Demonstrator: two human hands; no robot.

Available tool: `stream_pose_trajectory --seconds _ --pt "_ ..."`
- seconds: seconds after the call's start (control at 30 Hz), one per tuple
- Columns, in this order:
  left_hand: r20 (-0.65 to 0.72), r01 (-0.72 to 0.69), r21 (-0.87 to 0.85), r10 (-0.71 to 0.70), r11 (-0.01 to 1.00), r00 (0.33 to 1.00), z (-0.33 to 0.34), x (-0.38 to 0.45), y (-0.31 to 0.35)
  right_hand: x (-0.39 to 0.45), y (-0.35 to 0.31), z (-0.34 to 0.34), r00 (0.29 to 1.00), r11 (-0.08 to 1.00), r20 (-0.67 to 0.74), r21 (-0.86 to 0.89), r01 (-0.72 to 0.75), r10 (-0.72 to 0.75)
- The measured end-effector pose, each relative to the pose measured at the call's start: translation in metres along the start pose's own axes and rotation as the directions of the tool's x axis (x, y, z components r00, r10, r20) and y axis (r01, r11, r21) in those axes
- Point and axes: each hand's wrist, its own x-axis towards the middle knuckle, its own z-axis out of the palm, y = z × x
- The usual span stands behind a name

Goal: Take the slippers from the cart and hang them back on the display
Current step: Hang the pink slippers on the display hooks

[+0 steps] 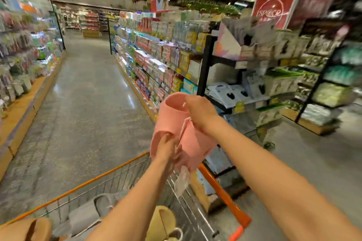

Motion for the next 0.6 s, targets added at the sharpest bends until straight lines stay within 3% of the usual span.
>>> stream_pose_trajectory --seconds 0.13,0.33,0.5,0.6 --pt "0.178 0.021 -0.154 0.006 0.988 0.984 0.073 -0.027 0.010 -0.038 0.039 -0.069 0.998 0.990 -0.061 -0.137 -0.022 0.014" --pt "0.316 0.084 -0.111 -0.045 0.990 0.948 0.187 -0.085 0.003 -0.111 0.123 -0.149 0.958 0.938 -0.179 -0.227 -0.260 0.222" --pt "0.519 0.228 -0.107 -0.142 0.968 0.843 0.284 -0.140 -0.033 -0.197 0.186 -0.209 0.900 0.859 -0.218 -0.282 -0.427 0.376" --pt "0.630 0.286 -0.064 -0.184 0.956 0.755 0.349 -0.170 -0.060 -0.248 0.233 -0.234 0.829 0.794 -0.263 -0.254 -0.552 0.493"
